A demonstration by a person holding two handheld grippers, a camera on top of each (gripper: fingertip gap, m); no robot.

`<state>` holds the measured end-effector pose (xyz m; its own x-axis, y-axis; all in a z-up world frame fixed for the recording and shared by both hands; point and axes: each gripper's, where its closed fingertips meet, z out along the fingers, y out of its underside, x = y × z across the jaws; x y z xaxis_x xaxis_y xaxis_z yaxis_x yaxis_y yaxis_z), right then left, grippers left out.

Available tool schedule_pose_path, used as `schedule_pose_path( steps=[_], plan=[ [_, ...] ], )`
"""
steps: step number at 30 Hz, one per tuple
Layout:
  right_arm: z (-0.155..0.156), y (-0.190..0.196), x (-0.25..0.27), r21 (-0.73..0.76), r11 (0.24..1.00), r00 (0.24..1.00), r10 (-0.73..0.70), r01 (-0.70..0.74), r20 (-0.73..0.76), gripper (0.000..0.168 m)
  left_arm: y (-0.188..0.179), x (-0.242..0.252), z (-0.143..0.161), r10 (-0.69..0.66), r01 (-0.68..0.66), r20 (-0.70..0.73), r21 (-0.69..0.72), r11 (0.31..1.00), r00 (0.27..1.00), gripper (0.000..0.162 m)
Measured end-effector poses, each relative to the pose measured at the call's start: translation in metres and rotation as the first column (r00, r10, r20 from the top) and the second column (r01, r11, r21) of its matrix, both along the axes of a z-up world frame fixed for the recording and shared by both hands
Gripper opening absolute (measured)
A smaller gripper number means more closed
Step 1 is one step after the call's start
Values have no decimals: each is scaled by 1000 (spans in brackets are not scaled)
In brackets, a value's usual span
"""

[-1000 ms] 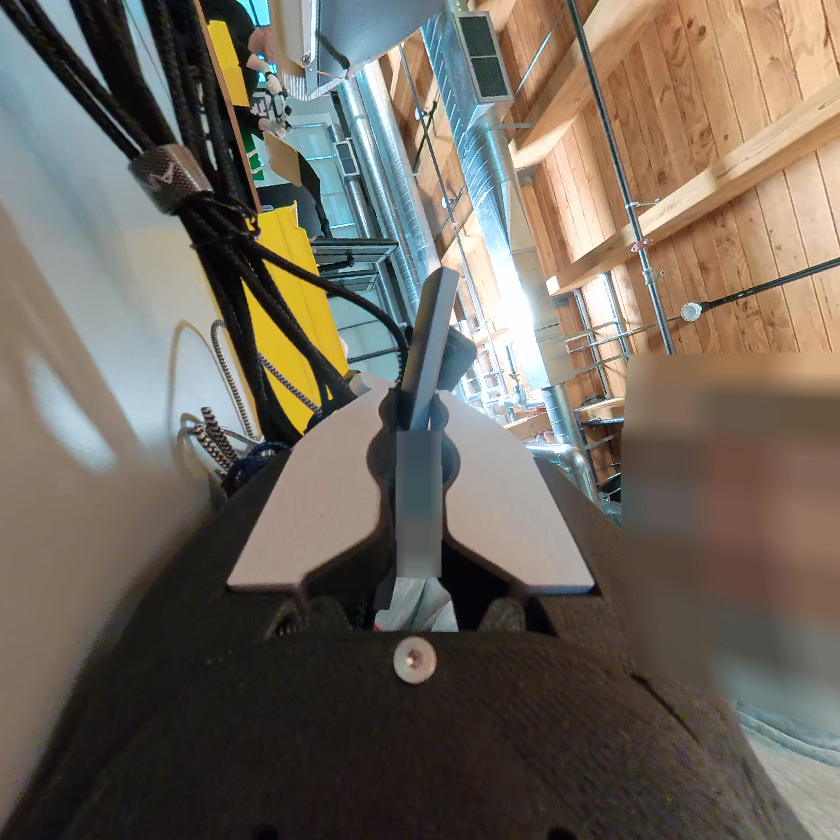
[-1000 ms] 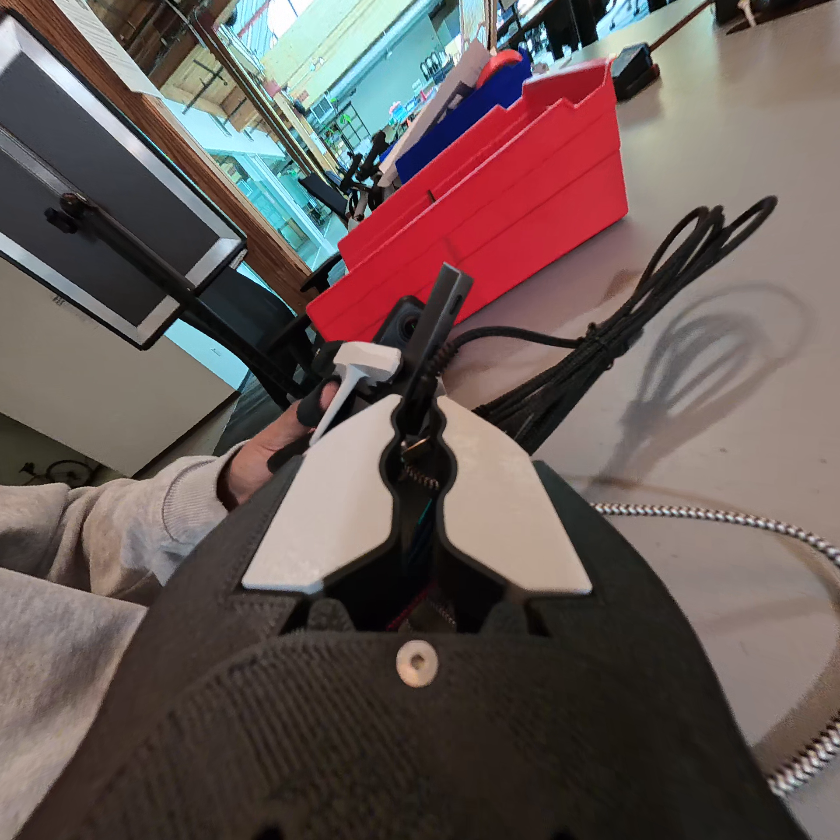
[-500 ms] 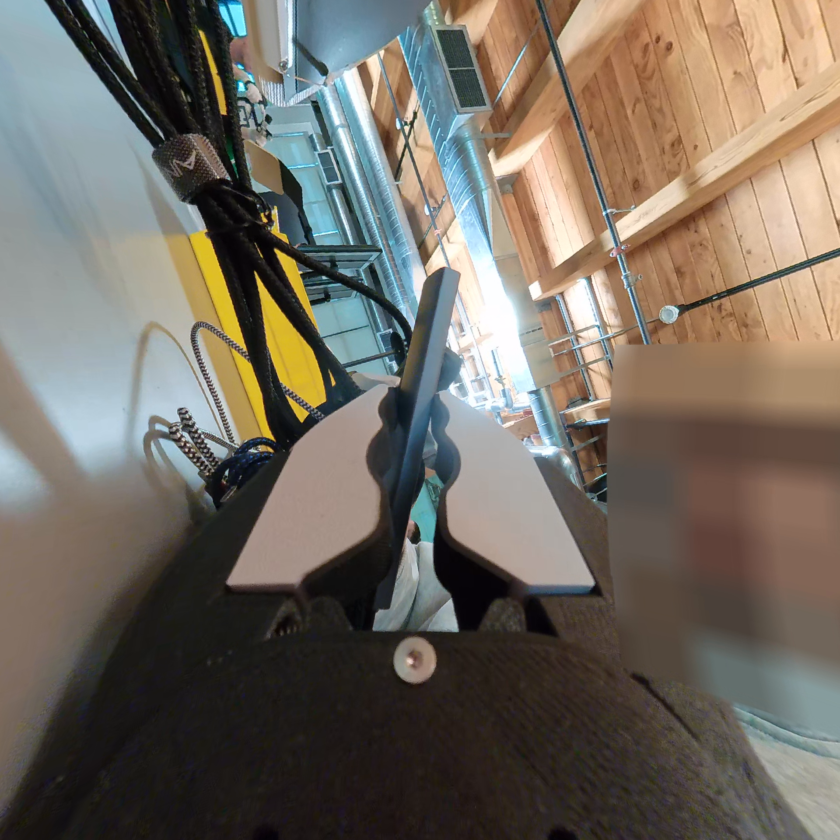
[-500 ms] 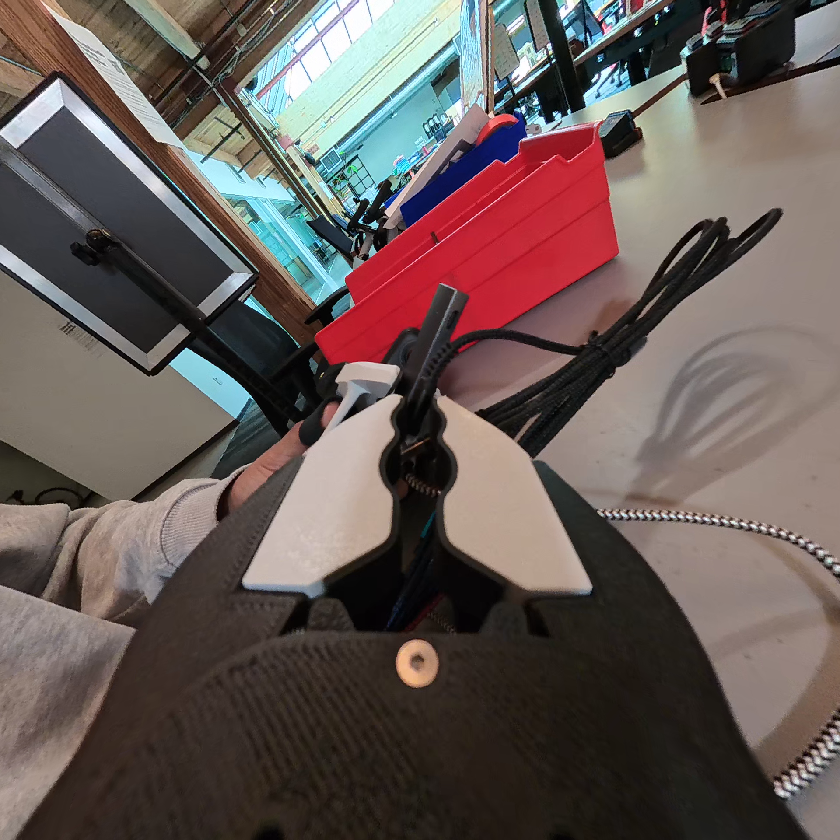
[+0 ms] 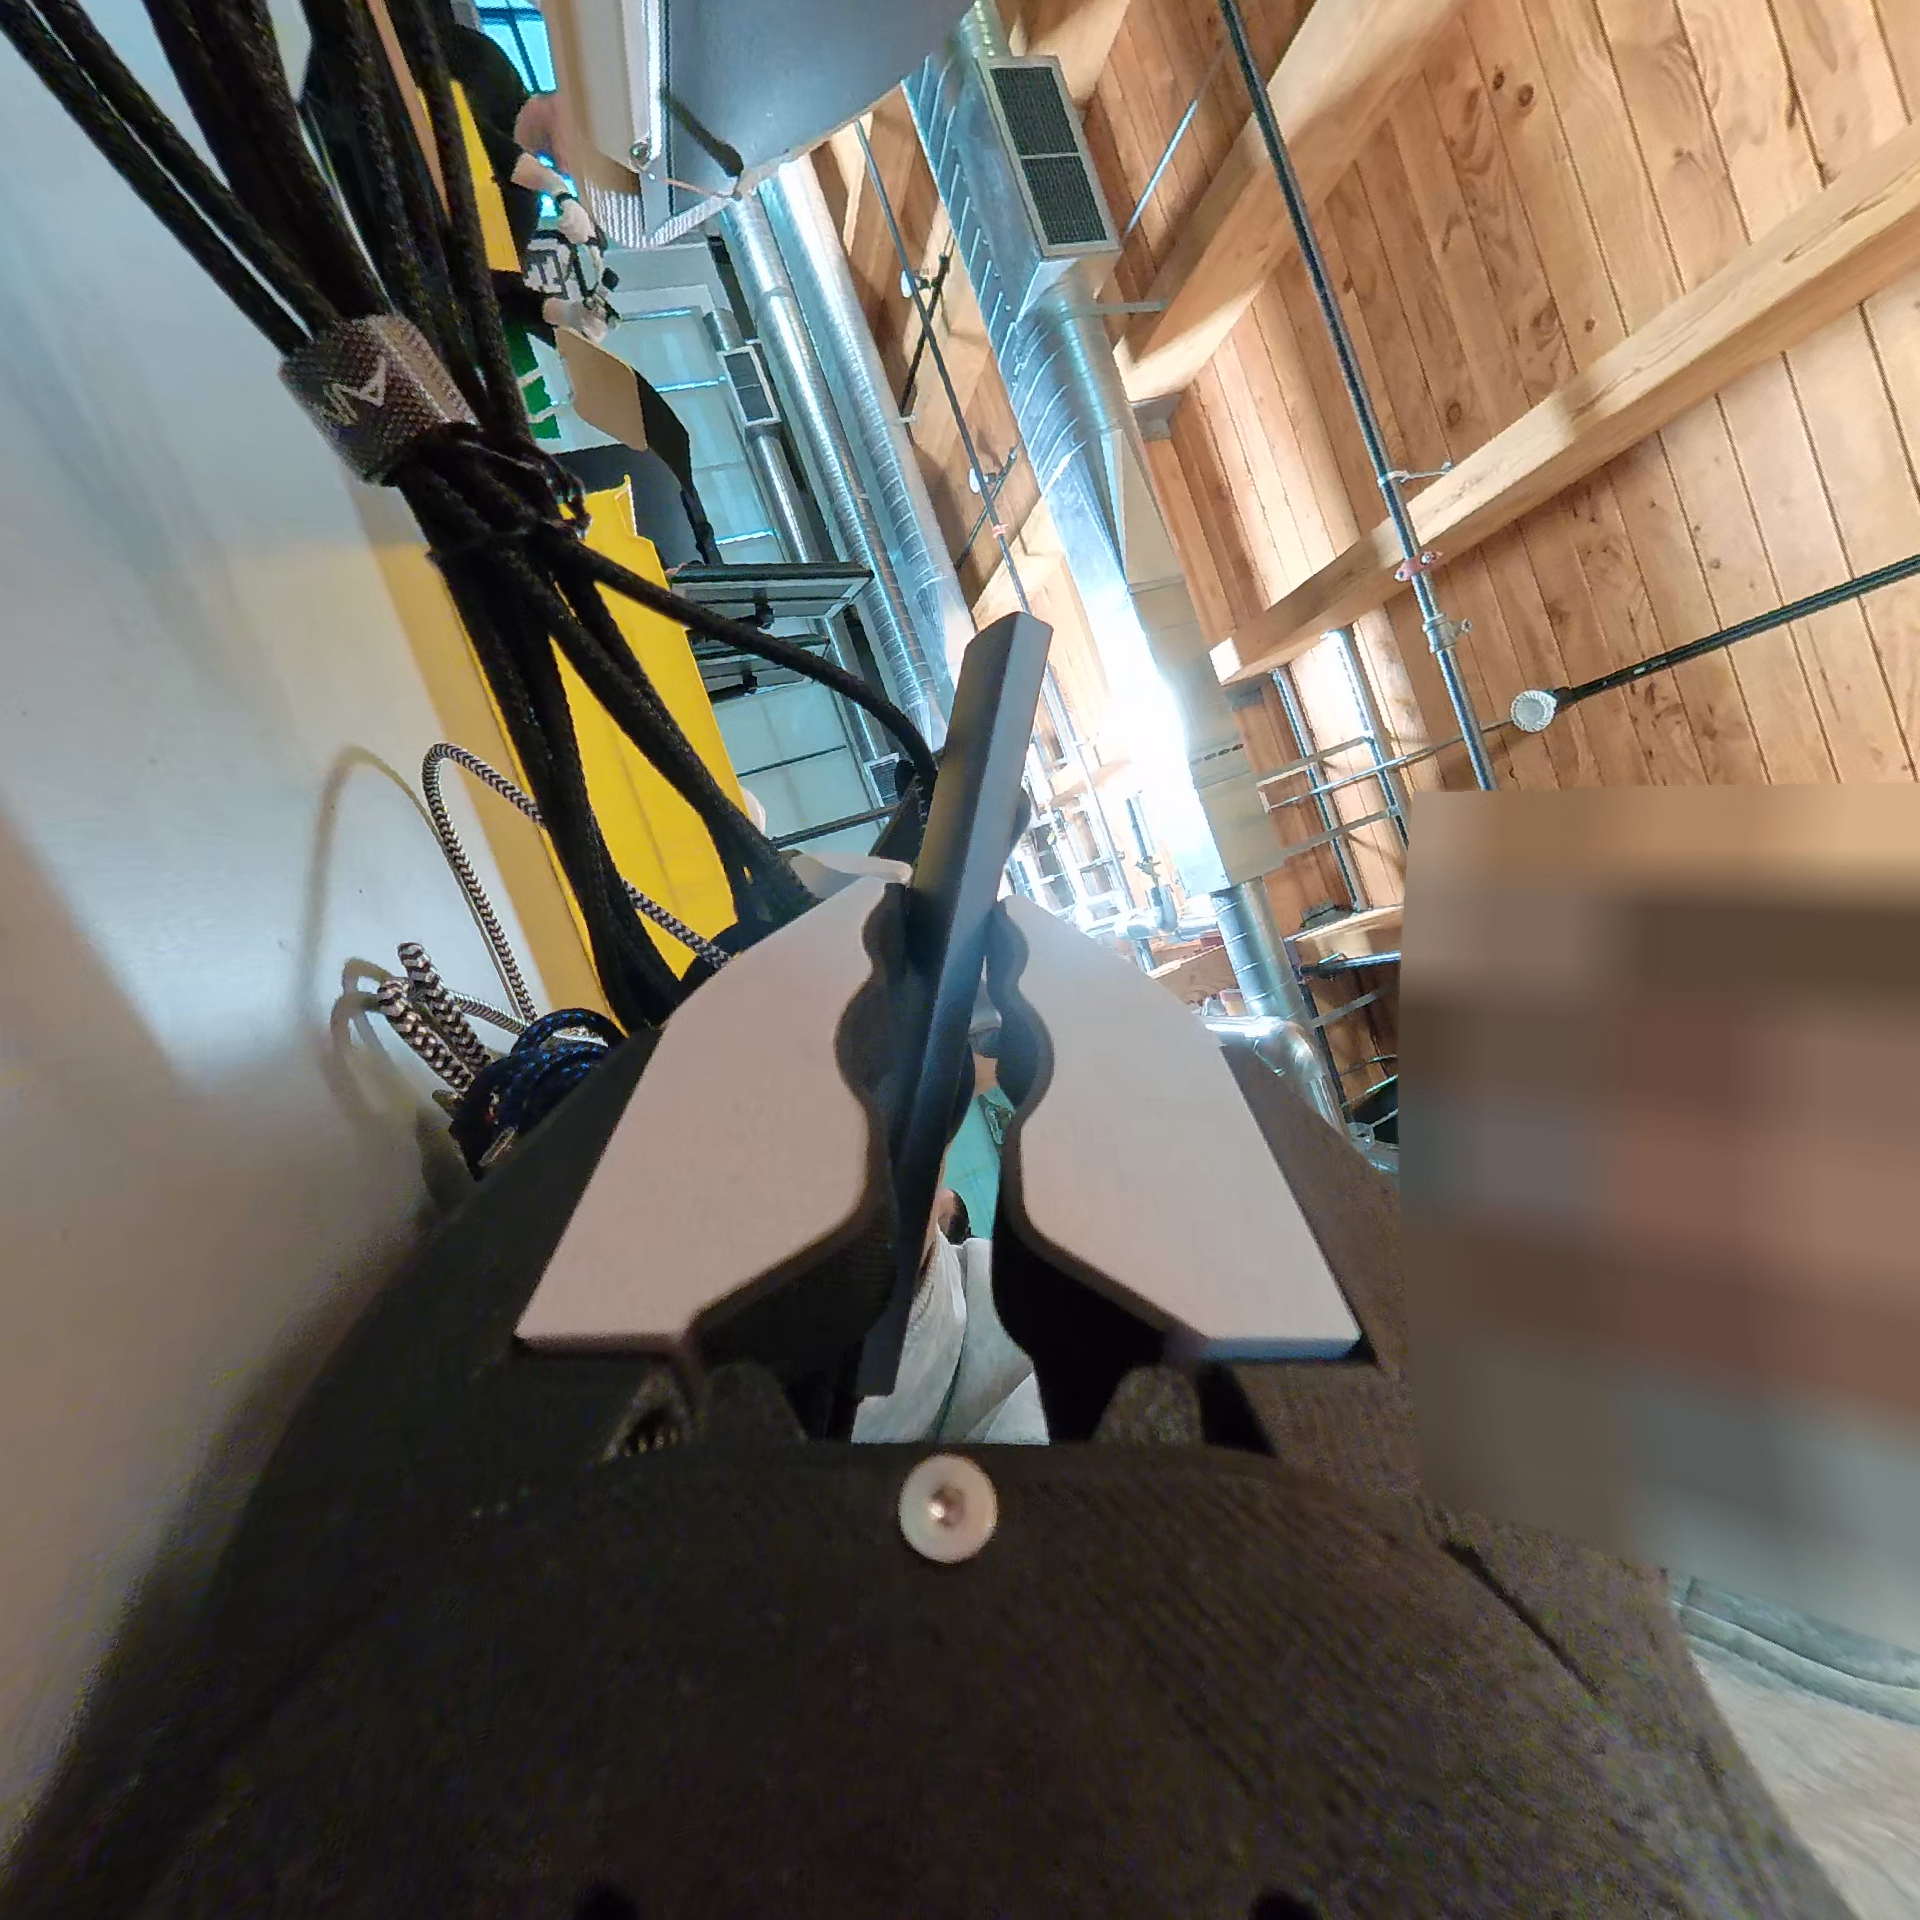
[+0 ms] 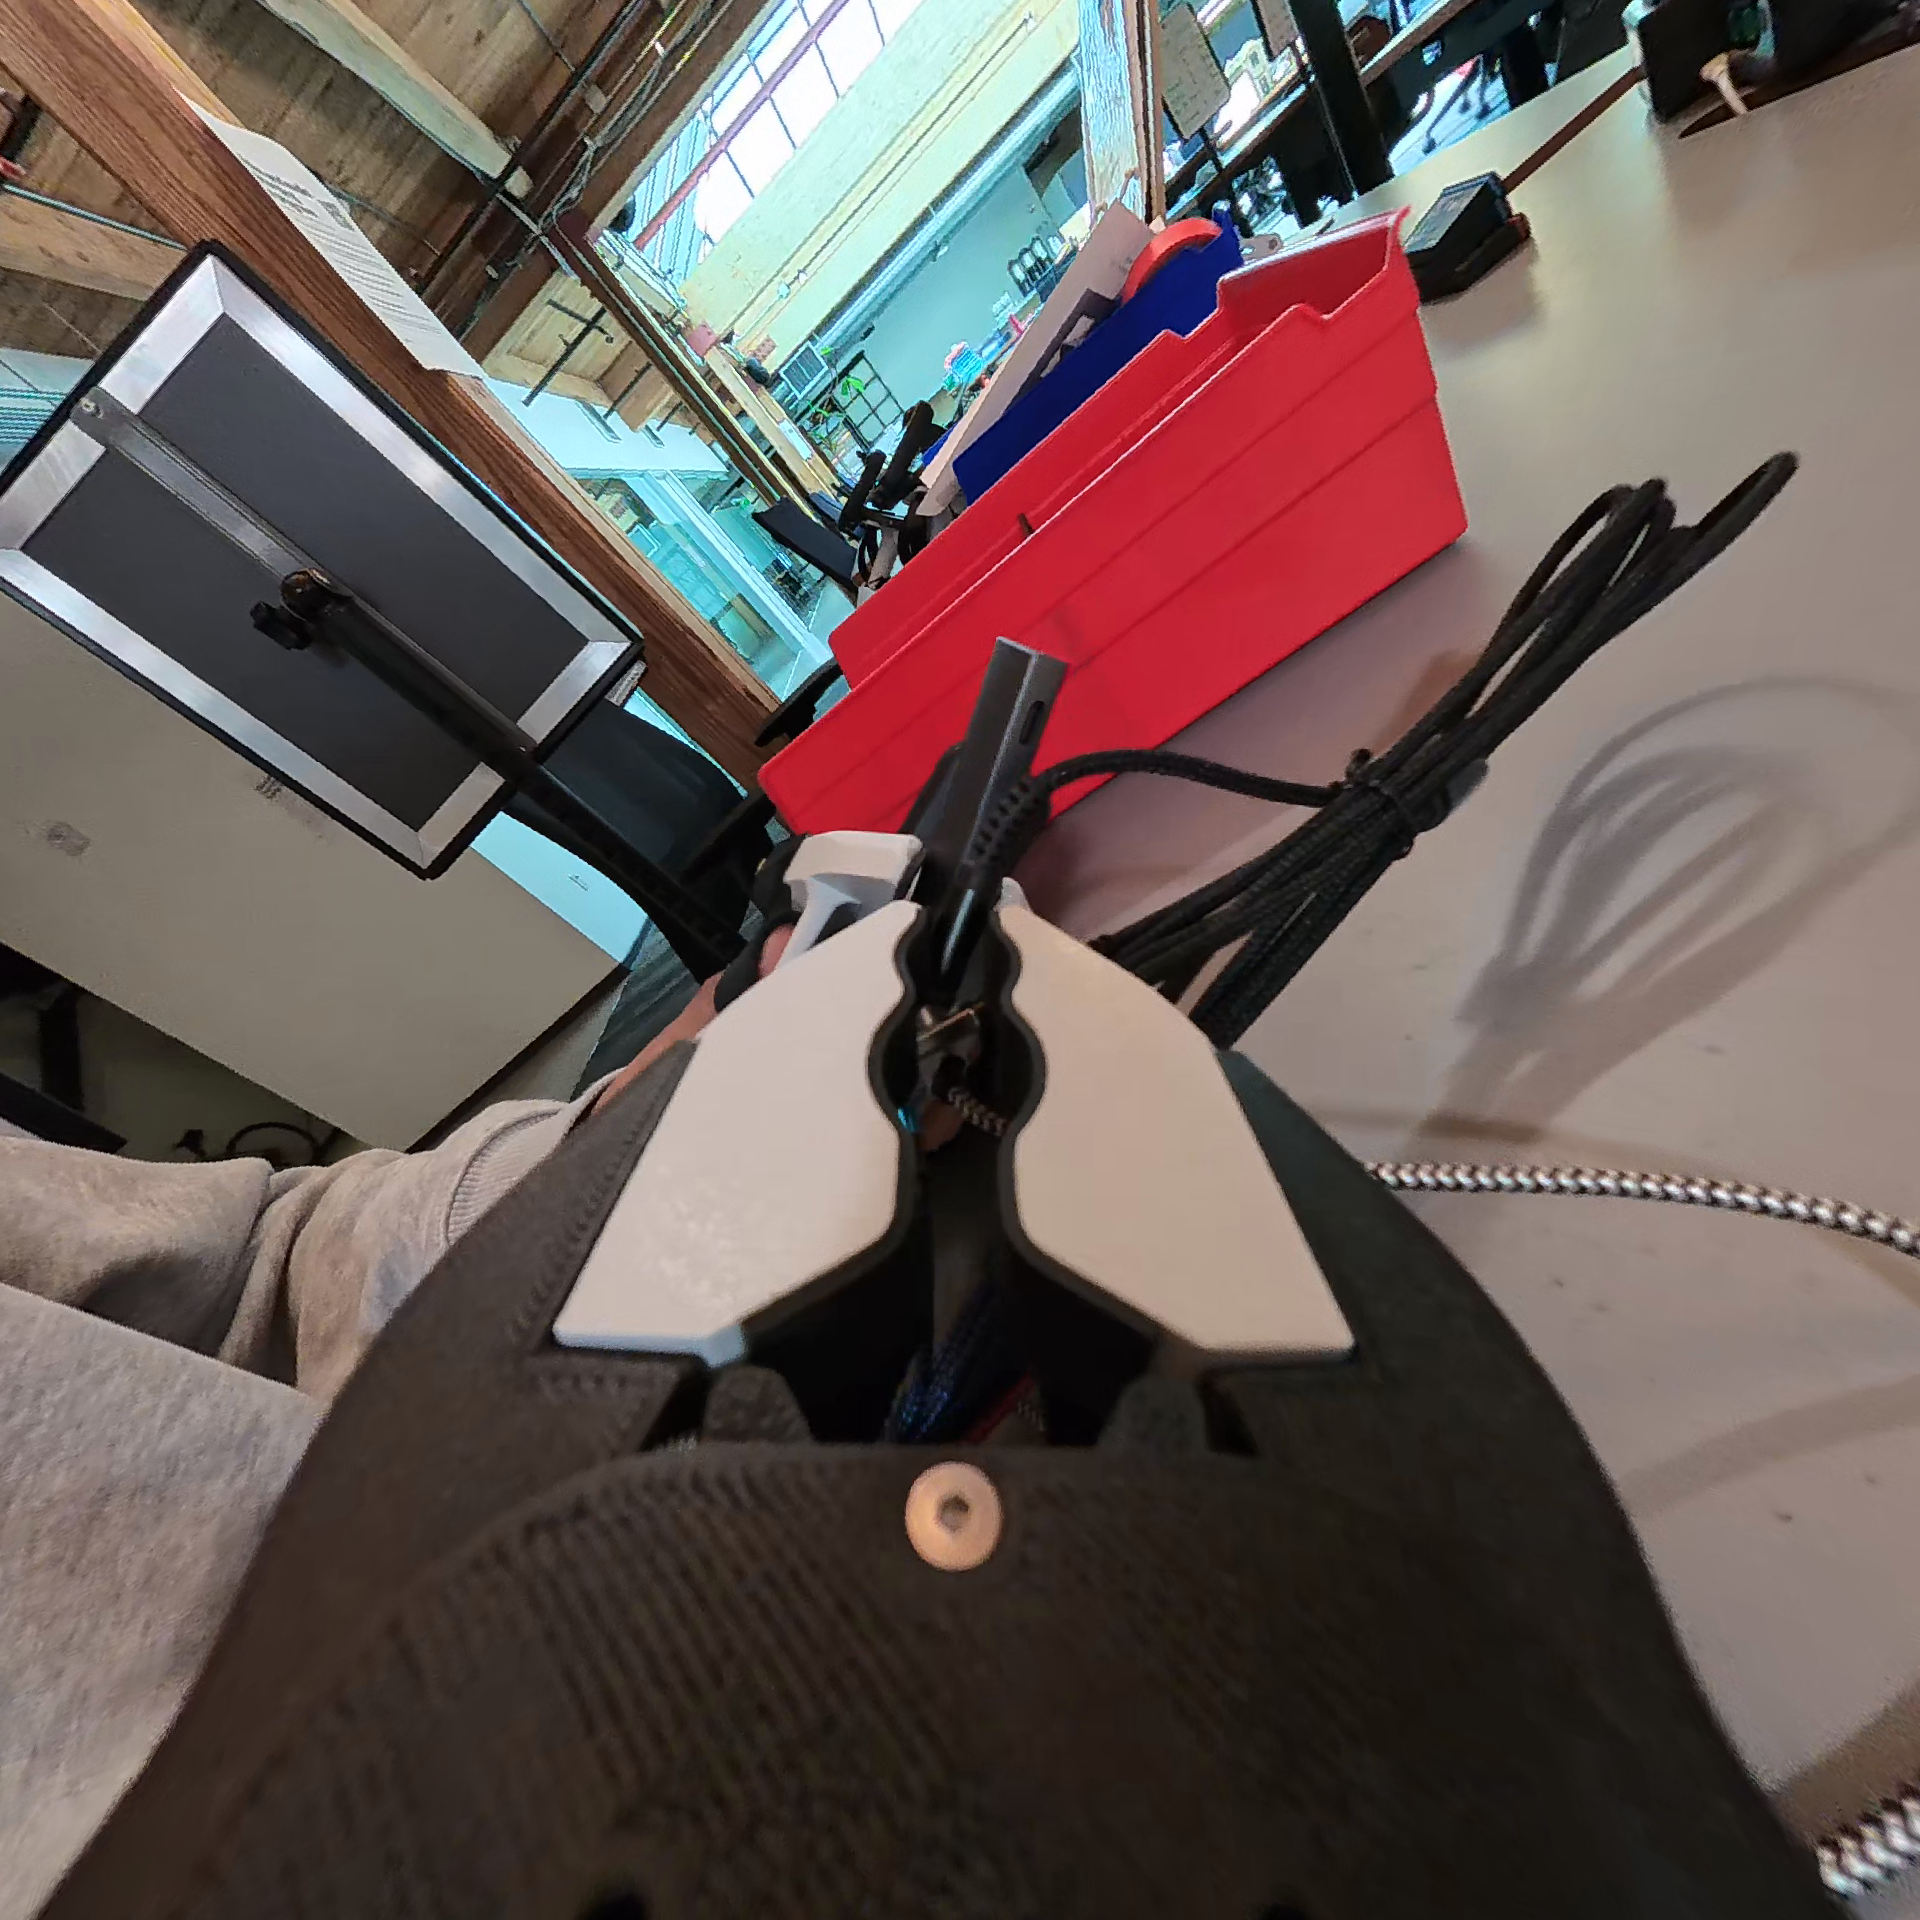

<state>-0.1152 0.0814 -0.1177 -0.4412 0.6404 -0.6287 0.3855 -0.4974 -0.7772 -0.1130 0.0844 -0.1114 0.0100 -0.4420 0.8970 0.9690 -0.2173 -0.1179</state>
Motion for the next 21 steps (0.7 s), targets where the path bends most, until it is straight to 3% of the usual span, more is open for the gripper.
schedule_pose_path(
  steps=[13, 21],
  plan=[
    [-7, 0, 1, 100, 994, 996, 46, -54, 74, 10, 0, 0, -1, -1, 1, 4, -5, 1000, 1000, 17],
    [-8, -1, 2, 42, 997, 994, 68, -72, 83, 10, 0, -1, 0, 1, -1, 5, 0, 1000, 1000, 17]
  ],
)
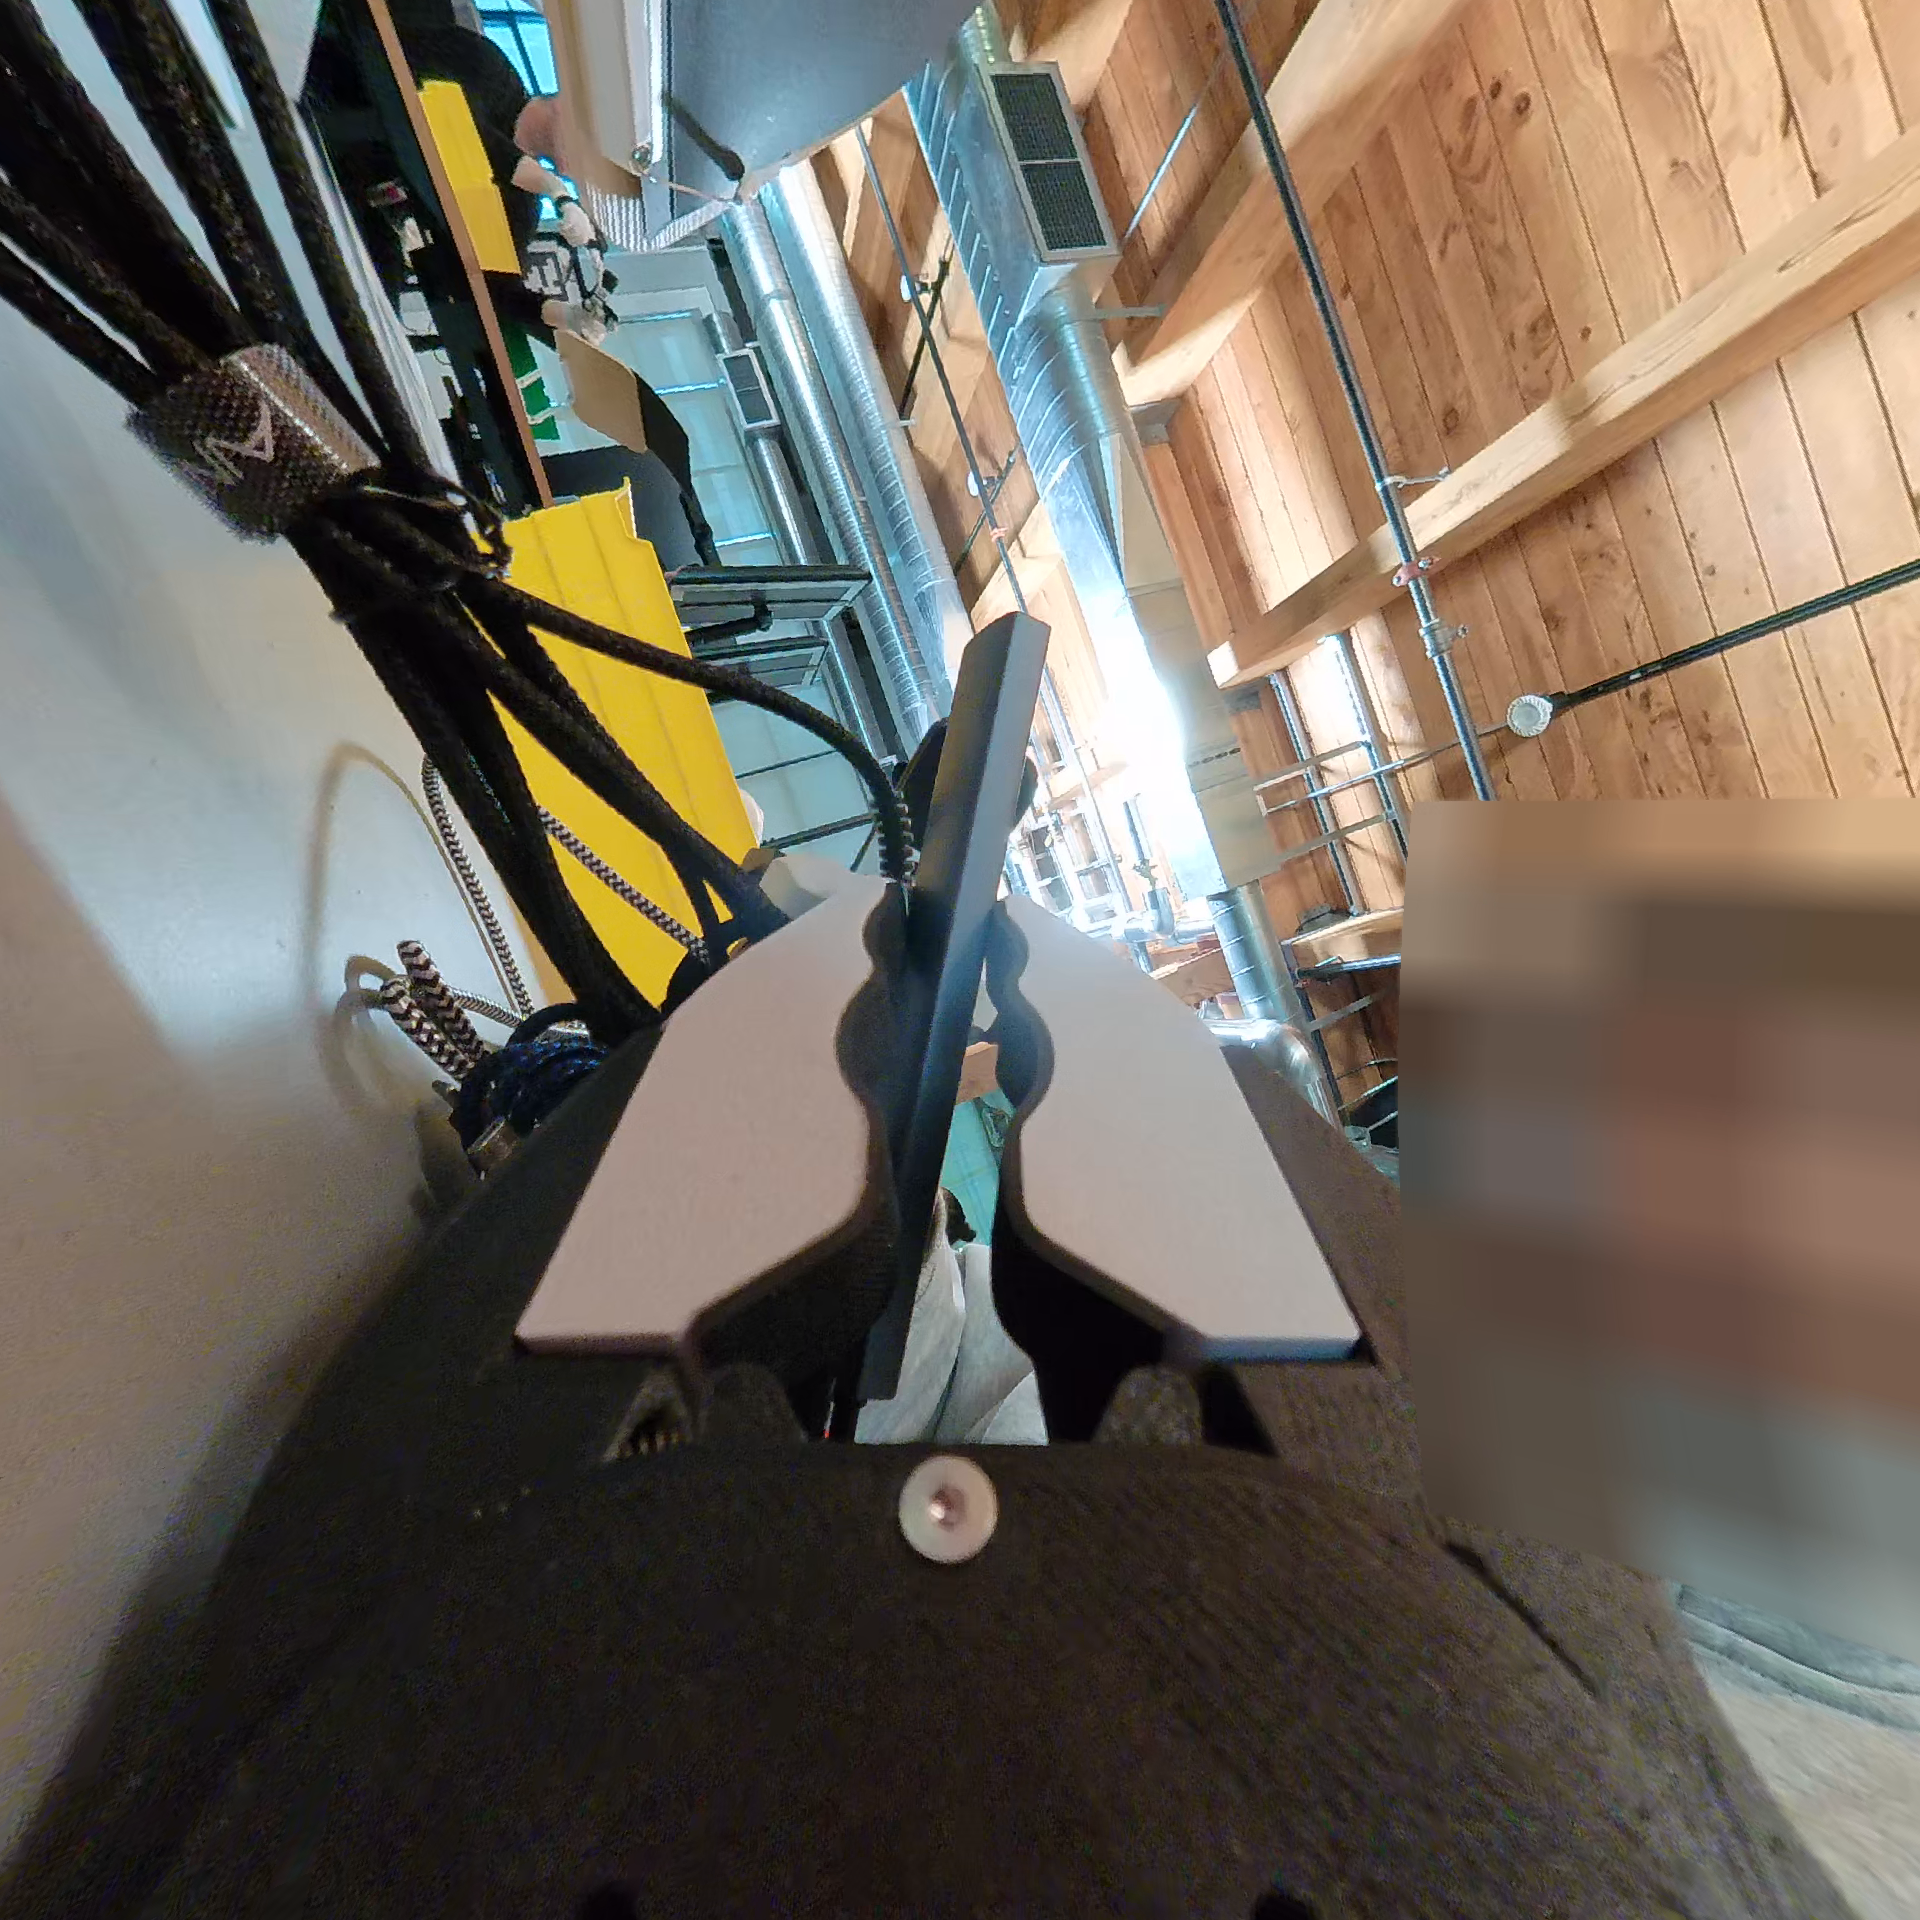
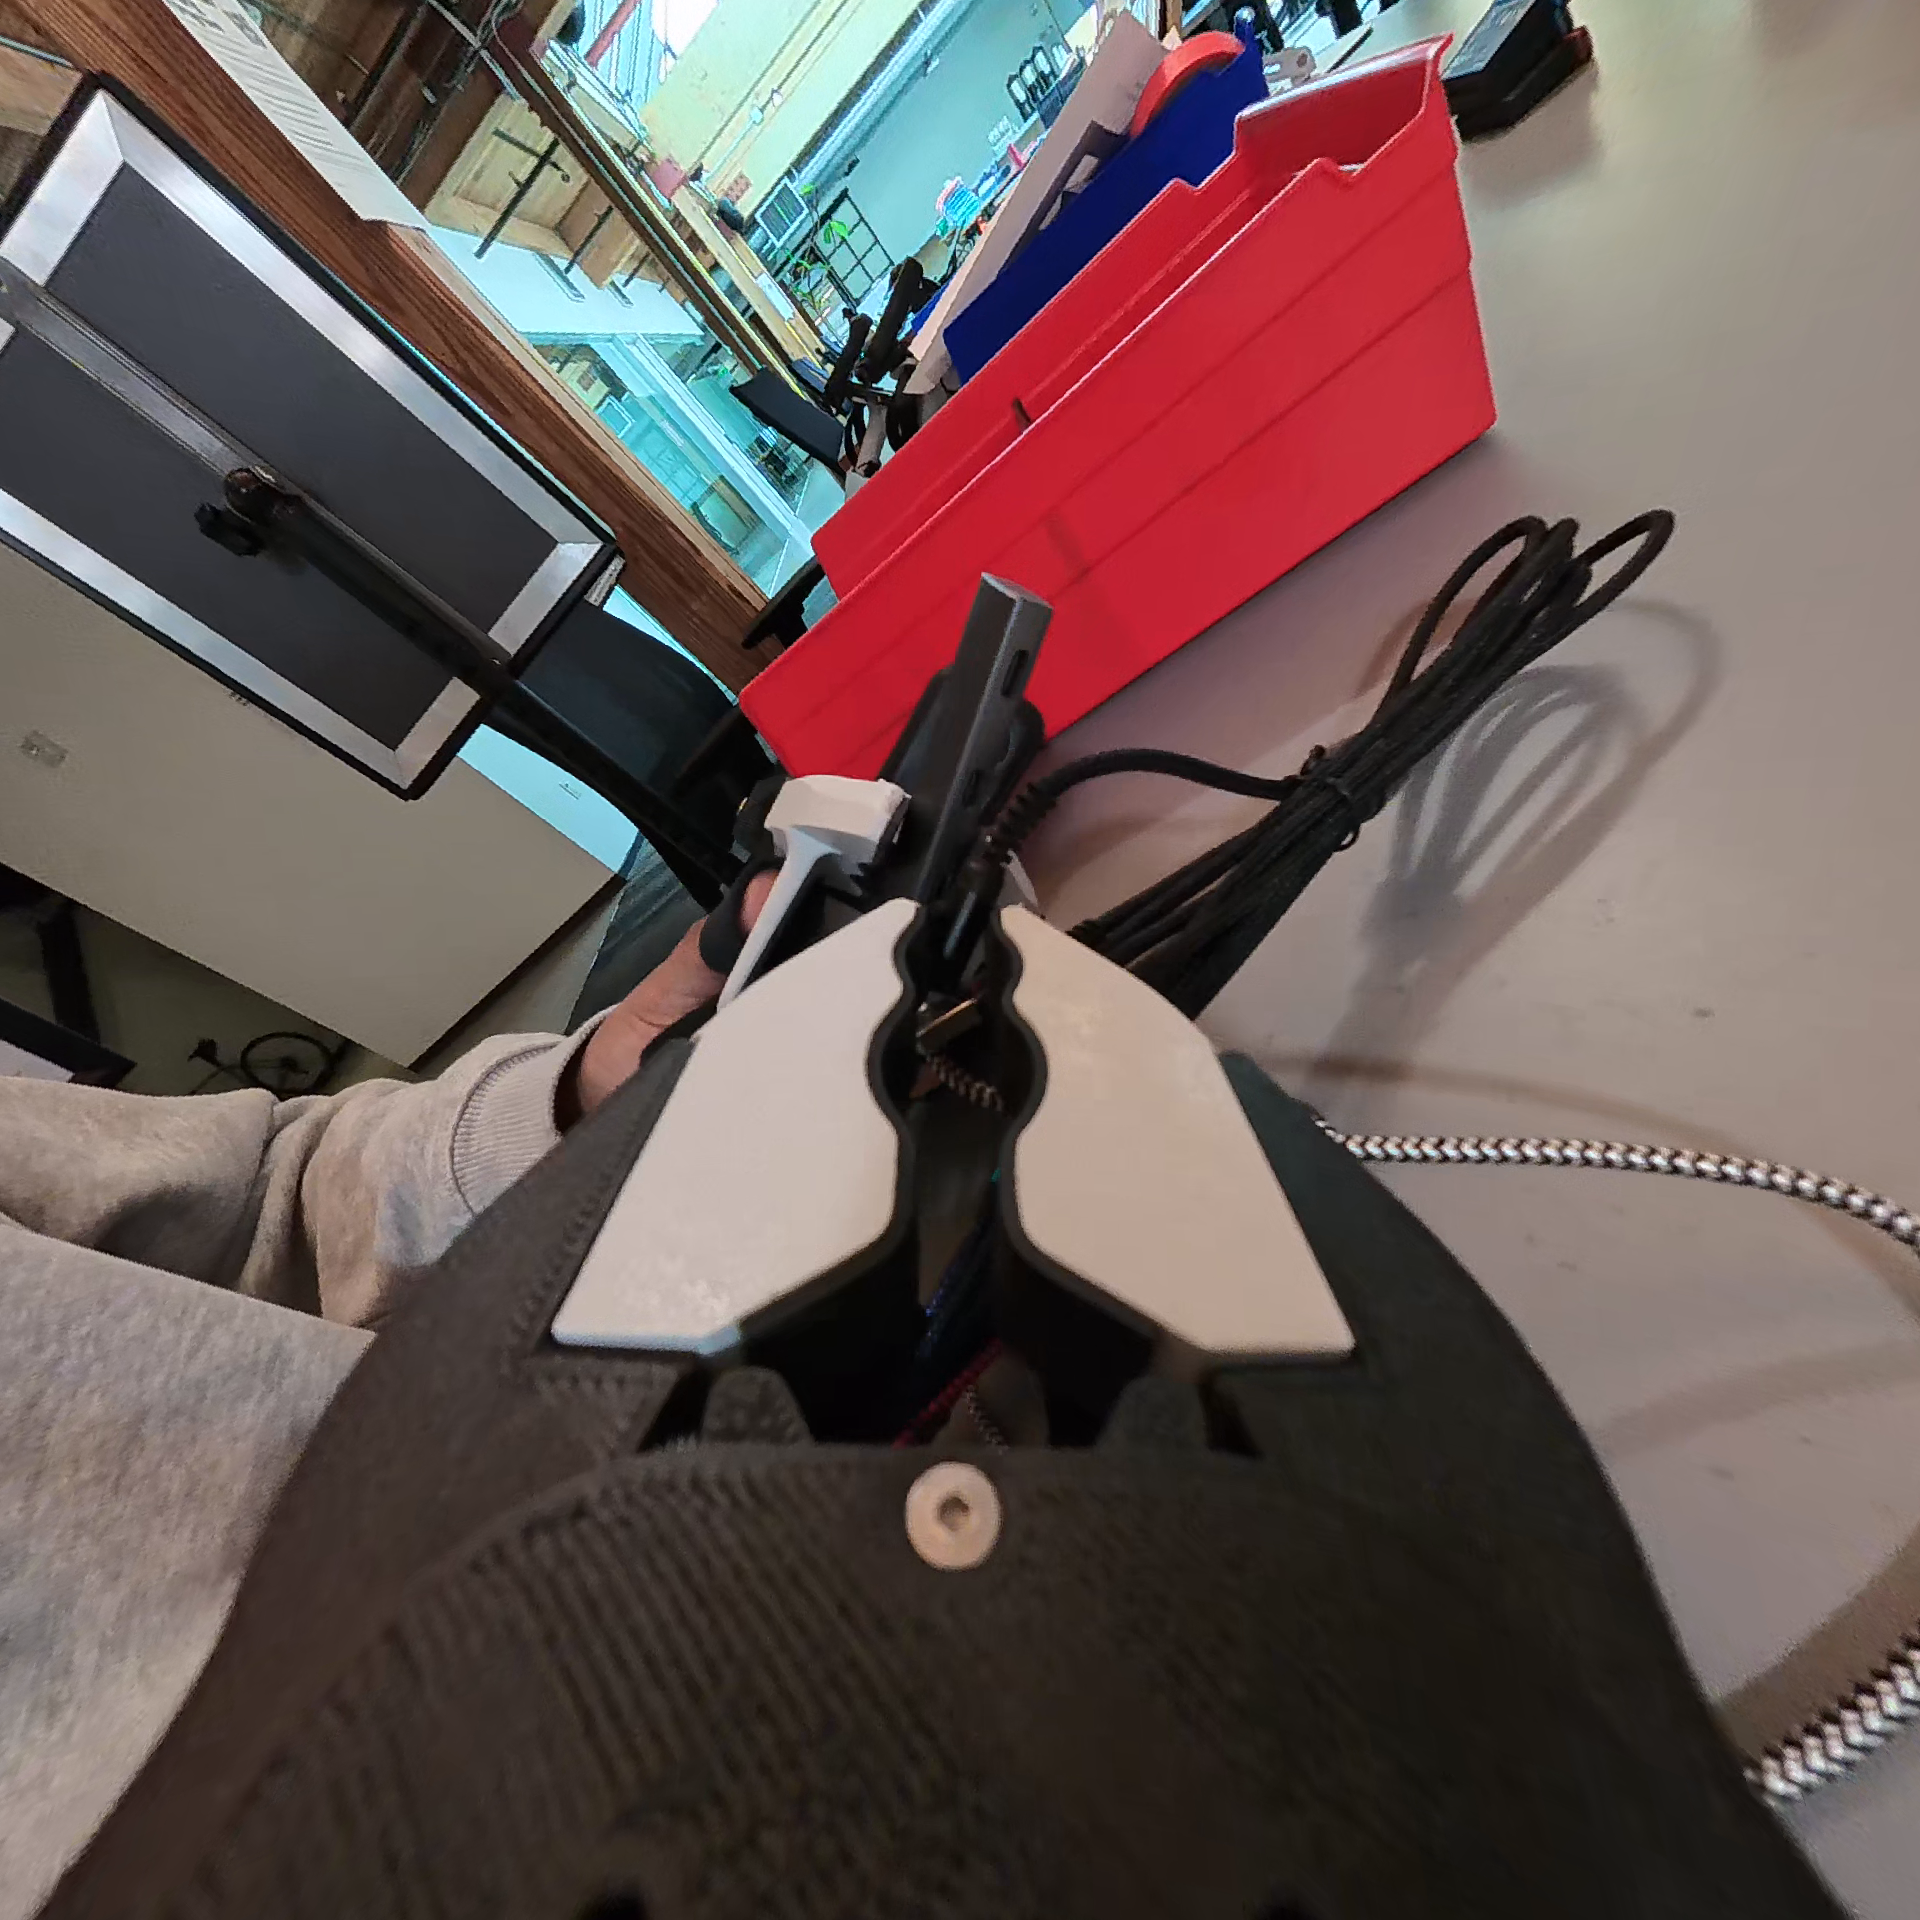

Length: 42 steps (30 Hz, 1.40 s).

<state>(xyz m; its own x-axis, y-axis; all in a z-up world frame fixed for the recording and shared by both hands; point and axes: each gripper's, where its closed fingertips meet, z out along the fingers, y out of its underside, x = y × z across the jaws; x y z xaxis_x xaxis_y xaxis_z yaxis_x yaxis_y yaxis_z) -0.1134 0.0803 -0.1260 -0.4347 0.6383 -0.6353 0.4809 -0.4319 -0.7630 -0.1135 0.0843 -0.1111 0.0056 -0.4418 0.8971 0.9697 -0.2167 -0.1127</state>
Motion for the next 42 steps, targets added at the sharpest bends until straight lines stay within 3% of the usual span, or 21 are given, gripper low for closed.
schedule_pose_path(
  steps=[4, 14, 42],
  plan=[
    [4, 2, 0, -1, 1000, 1000, -2, 2, -19, 10, 0, 2, -1, -11, 11, -3, -5, 1000, 1000, 17],
    [29, 32, -2, -172, 977, 974, -159, 130, -164, 9, -1, 12, 3, -88, 88, 0, 18, 996, 996, 17],
    [34, 35, 0, -148, 968, 946, -231, 200, -227, 9, 3, 28, 2, -166, 166, -5, 12, 986, 986, 17]
  ],
)
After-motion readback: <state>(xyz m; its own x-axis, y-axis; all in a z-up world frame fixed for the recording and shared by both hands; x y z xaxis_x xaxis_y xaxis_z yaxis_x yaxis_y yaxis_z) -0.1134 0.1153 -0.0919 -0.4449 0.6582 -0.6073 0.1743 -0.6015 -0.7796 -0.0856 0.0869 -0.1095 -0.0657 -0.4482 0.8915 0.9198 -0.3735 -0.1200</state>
